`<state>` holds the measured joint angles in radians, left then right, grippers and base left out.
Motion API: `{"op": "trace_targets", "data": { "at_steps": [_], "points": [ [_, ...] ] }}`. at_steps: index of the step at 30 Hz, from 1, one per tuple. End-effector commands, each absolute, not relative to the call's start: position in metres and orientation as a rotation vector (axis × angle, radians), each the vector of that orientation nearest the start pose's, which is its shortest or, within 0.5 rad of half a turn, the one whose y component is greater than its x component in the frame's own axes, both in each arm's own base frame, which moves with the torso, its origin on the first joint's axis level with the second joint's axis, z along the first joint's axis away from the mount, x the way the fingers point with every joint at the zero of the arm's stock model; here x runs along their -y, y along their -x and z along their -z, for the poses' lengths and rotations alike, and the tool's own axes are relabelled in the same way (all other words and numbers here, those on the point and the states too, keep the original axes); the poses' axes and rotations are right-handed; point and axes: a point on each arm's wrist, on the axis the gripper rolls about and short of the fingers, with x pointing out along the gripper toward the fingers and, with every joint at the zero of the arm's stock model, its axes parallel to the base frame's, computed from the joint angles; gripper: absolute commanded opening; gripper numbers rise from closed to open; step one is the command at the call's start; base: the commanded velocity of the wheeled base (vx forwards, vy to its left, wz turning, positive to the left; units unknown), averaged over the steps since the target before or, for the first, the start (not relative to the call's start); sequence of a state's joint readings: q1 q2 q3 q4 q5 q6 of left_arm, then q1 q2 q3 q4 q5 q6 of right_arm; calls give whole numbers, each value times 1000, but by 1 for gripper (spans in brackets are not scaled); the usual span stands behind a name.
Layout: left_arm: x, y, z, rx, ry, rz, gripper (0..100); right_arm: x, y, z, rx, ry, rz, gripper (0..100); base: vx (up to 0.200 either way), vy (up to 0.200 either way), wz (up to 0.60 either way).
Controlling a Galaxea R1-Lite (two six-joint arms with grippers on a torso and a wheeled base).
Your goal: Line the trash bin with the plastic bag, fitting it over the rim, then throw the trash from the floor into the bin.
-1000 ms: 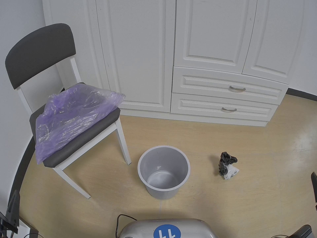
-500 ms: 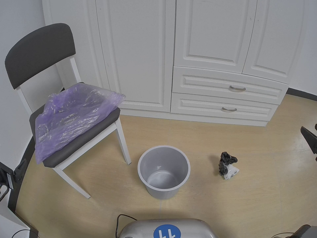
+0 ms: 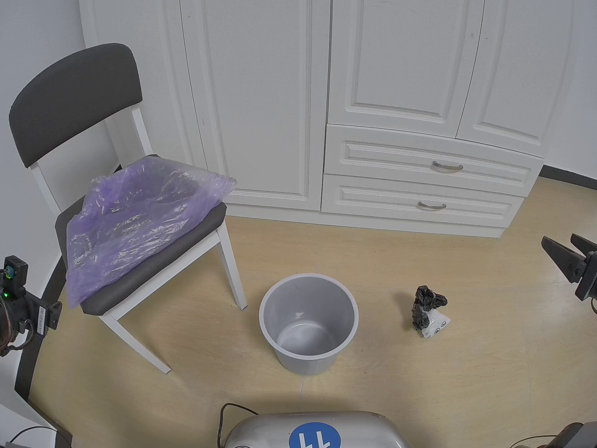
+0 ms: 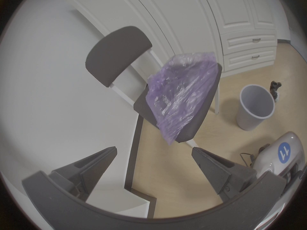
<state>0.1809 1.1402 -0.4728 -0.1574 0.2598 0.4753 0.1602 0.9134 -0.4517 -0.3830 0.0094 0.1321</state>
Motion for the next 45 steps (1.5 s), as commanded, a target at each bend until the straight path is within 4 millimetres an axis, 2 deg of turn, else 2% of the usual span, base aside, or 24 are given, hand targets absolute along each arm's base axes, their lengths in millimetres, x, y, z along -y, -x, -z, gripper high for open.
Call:
{"op": "trace_targets", "data": {
  "at_steps": [1, 10, 18, 25, 38, 45],
  "points": [
    [-45, -171, -153, -719, -480, -287, 100, -20, -114, -216, -119, -138, -176, 100, 0, 0, 0],
    [-53, -205, -140, -735, -483, -275, 100, -21, -119, -214, -141, -165, -172, 100, 0, 0, 0],
    [-59, -217, -128, -793, -473, -273, 100, -21, -120, -215, -141, -175, -172, 100, 0, 0, 0],
    [-68, -230, -119, -773, -468, -300, 100, -22, -121, -216, -135, -175, -172, 100, 0, 0, 0],
    [-78, -243, -106, -812, -452, -318, 100, -21, -121, -217, -124, -179, -172, 100, 0, 0, 0],
    [-95, -255, -107, -701, -437, -397, 100, -21, -123, -219, -125, -213, -168, 100, 0, 0, 0]
  ]
}}
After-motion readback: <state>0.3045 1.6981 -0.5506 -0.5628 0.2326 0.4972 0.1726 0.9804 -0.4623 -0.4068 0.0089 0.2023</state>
